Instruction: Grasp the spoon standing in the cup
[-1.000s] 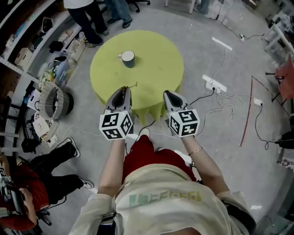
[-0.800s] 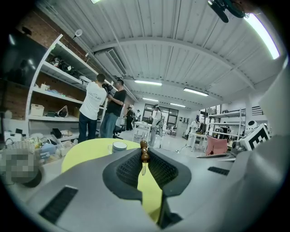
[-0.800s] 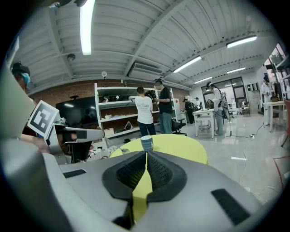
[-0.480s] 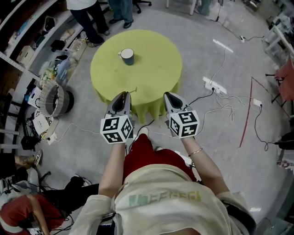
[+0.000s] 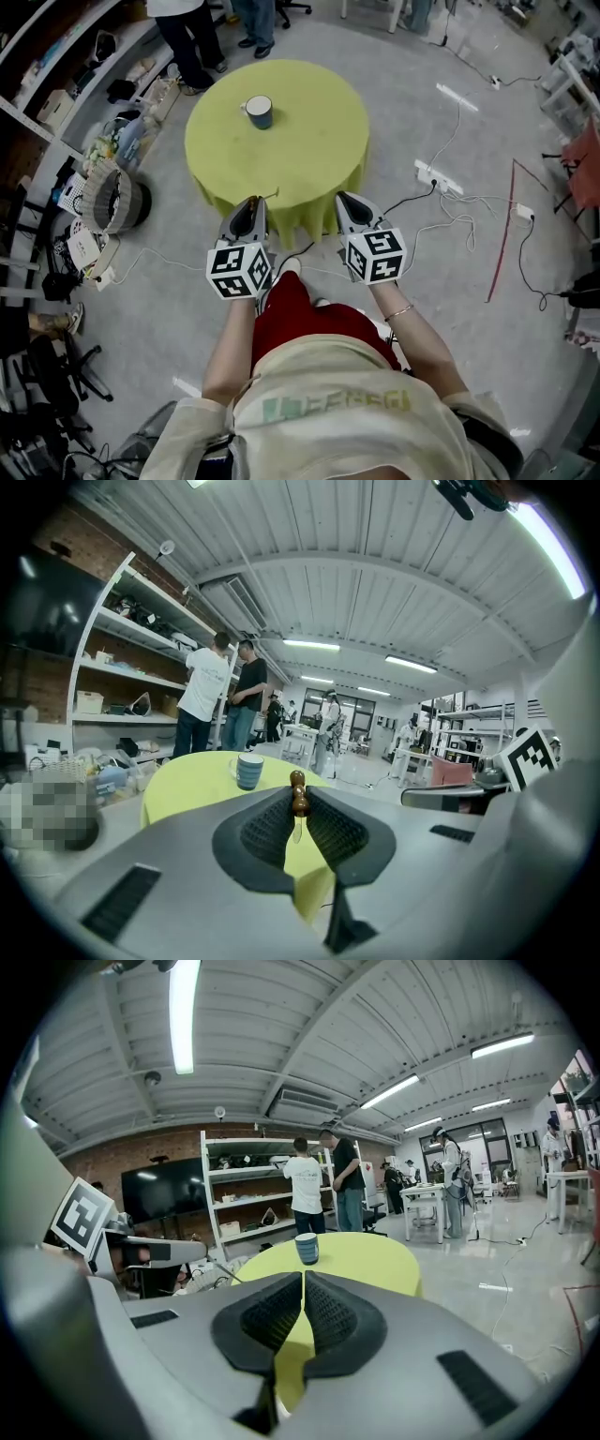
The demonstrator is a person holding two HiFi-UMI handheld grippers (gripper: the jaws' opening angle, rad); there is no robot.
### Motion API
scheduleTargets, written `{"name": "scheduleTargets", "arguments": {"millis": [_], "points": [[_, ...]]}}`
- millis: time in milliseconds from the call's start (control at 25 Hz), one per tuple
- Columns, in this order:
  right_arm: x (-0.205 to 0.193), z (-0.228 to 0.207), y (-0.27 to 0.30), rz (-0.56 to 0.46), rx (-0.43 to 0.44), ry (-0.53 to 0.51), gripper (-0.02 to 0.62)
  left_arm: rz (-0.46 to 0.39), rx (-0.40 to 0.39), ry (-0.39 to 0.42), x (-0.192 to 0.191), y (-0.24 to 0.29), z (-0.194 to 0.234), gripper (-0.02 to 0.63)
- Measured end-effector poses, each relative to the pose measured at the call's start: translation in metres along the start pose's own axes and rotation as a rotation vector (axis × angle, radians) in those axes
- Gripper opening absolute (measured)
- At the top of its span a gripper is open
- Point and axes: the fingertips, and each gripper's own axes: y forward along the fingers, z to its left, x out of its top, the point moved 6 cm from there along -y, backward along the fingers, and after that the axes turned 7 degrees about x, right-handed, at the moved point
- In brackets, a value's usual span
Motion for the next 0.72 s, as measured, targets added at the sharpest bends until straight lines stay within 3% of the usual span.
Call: {"name": "scheduleTargets", "arguments": {"millis": [720], "points": [[-0.014,0.023,-0.02,0.024,0.033,0.001,0.037,0.002,0.022,-0.016,-0.016,-0.037,-0.001,0.052]]}}
